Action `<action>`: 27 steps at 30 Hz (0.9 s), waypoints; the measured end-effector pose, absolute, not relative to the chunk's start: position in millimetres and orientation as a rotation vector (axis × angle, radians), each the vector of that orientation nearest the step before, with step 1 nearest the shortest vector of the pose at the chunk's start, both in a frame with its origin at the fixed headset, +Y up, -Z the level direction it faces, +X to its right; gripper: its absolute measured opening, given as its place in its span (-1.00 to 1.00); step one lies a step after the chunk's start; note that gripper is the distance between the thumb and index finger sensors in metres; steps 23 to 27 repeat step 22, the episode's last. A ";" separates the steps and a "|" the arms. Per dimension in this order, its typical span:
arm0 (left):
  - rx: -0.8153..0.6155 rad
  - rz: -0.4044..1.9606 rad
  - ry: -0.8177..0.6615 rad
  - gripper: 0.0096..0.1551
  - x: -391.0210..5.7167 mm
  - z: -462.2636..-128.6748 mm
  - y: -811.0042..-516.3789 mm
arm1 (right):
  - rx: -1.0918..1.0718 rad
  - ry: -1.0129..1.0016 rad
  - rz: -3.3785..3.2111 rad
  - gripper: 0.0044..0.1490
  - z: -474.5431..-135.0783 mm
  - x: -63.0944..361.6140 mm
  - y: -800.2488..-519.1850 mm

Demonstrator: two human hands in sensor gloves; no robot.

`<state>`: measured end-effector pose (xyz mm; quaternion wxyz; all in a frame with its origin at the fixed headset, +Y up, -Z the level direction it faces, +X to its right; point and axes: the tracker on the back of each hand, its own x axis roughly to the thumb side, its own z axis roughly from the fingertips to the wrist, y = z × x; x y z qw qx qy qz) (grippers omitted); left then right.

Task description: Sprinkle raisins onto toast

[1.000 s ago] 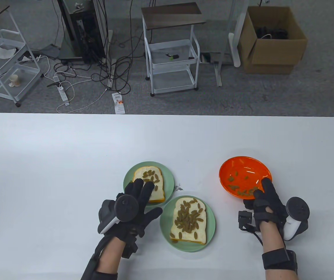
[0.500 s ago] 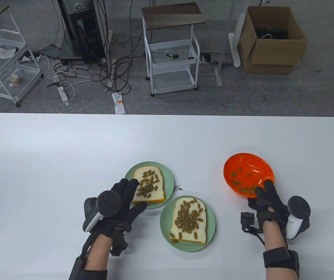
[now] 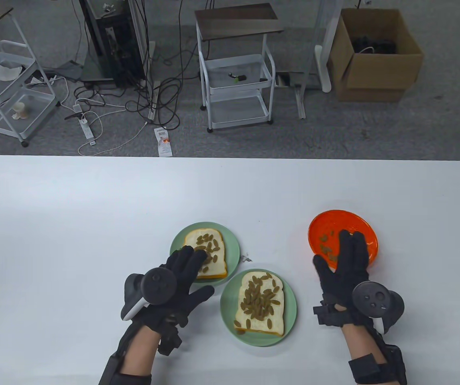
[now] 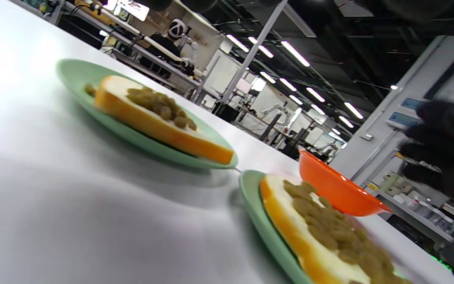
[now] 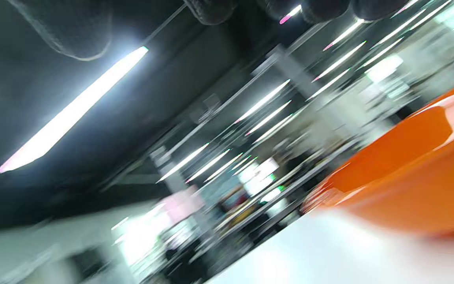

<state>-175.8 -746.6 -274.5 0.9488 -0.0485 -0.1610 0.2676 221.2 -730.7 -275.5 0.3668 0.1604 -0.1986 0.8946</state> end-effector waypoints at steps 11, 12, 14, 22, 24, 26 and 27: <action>-0.086 0.474 -0.400 0.08 -162.5 -269.6 -747.1 | 0.861 -0.082 2.378 0.16 -266.7 166.9 -746.1; -0.083 0.468 -0.404 0.09 -161.7 -269.4 -747.0 | 0.856 -0.073 2.368 0.17 -267.2 168.0 -746.3; -0.084 0.464 -0.404 0.12 -161.1 -269.1 -747.1 | 0.850 -0.085 2.350 0.17 -268.0 170.4 -746.6; -0.093 0.464 -0.399 0.14 -161.8 -269.7 -748.0 | 0.825 -0.080 2.328 0.19 -270.3 173.6 -747.6; -0.093 0.464 -0.399 0.14 -161.8 -269.7 -748.0 | 0.825 -0.080 2.328 0.19 -270.3 173.6 -747.6; -0.093 0.464 -0.399 0.14 -161.8 -269.7 -748.0 | 0.825 -0.080 2.328 0.19 -270.3 173.6 -747.6; -0.093 0.464 -0.399 0.14 -161.8 -269.7 -748.0 | 0.825 -0.080 2.328 0.19 -270.3 173.6 -747.6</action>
